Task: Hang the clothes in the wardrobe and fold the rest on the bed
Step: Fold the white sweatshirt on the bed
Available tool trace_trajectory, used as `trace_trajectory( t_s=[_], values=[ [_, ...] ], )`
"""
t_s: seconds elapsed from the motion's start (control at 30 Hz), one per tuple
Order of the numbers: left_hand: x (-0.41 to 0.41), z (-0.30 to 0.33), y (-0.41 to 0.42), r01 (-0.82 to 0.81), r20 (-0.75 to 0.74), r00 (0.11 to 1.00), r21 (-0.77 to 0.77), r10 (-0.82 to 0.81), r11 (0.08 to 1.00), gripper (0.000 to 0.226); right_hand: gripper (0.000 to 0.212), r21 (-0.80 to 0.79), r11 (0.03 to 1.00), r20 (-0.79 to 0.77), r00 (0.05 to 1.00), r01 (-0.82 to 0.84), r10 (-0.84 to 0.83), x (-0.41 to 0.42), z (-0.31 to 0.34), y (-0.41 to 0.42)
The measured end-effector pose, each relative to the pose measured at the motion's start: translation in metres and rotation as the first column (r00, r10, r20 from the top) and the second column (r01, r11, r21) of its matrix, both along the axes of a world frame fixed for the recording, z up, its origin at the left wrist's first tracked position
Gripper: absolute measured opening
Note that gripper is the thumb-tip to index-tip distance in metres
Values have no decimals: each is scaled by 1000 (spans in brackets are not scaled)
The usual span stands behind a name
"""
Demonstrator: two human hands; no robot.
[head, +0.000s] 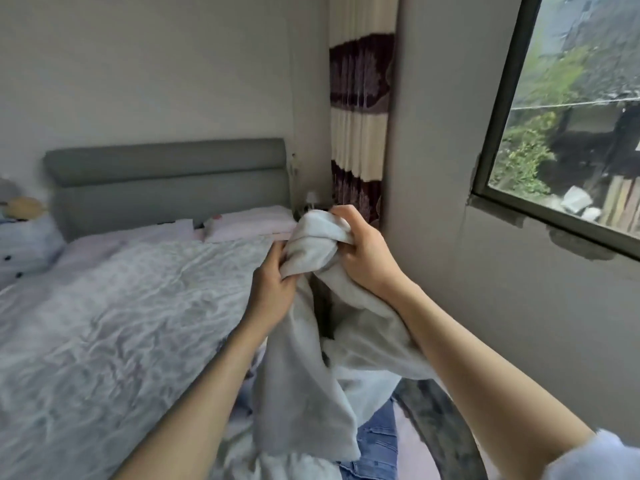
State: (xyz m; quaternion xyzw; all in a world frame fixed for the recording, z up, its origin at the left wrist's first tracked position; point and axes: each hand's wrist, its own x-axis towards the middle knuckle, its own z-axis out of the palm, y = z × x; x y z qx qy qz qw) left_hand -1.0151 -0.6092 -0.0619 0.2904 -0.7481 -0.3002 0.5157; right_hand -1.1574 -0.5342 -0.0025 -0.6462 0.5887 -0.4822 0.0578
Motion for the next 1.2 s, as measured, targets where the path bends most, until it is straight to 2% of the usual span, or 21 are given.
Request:
trace_trajectory(
  t_s=[0.13, 0.27, 0.33, 0.4, 0.47, 0.57, 0.63, 0.7, 0.73, 0.8, 0.83, 0.9, 1.03, 1.2],
  values=[
    [72, 63, 22, -28, -70, 997, -149, 18, 988, 25, 48, -119, 992, -140, 990, -41, 24, 59, 52, 10],
    [147, 100, 46, -66, -120, 992, -280, 33, 958, 43, 47, -203, 977, -208, 978, -68, 25, 127, 80, 24],
    [180, 109, 57, -72, -98, 994, -349, 41, 934, 49, 48, -233, 967, -243, 969, -105, 47, 156, 87, 31],
    [220, 114, 64, -54, -66, 997, -378, 32, 924, 54, 39, -234, 957, -242, 963, -174, 116, 187, 91, 32],
    [260, 119, 65, 6, -37, 999, -328, -19, 945, 53, 26, -182, 952, -230, 952, -248, 204, 211, 95, 28],
    [319, 114, 48, 70, 93, 994, -143, -57, 987, 30, 9, 67, 955, -254, 920, -290, 297, 250, 91, 2],
    [354, 96, 23, 29, 199, 979, 69, -42, 997, 13, 10, 251, 949, -334, 904, -188, 268, 279, 72, -33],
    [379, 61, -7, -170, 391, 917, 213, 75, 962, 6, 23, 376, 927, -419, 892, 4, 167, 298, 43, -65],
    [395, 40, -19, -295, 532, 837, 242, 128, 924, 11, 31, 426, 902, -438, 888, 67, 141, 308, 24, -77],
    [423, -3, -41, -449, 727, 677, 286, 114, 846, 54, 39, 511, 853, -433, 889, 106, 148, 319, -13, -94],
    [434, -23, -48, -467, 743, 664, 320, 87, 824, 65, 40, 545, 832, -414, 896, 104, 159, 324, -33, -99],
    [452, -61, -55, -463, 745, 666, 377, 34, 802, 69, 41, 598, 796, -377, 909, 91, 179, 332, -75, -104],
    [466, -127, -63, -461, 774, 627, 458, -86, 760, 61, 42, 698, 714, -309, 925, 62, 221, 345, -161, -108],
    [460, -192, -78, -415, 789, 584, 493, -192, 765, 55, 44, 811, 584, -200, 946, 15, 254, 354, -249, -115]
  ],
)
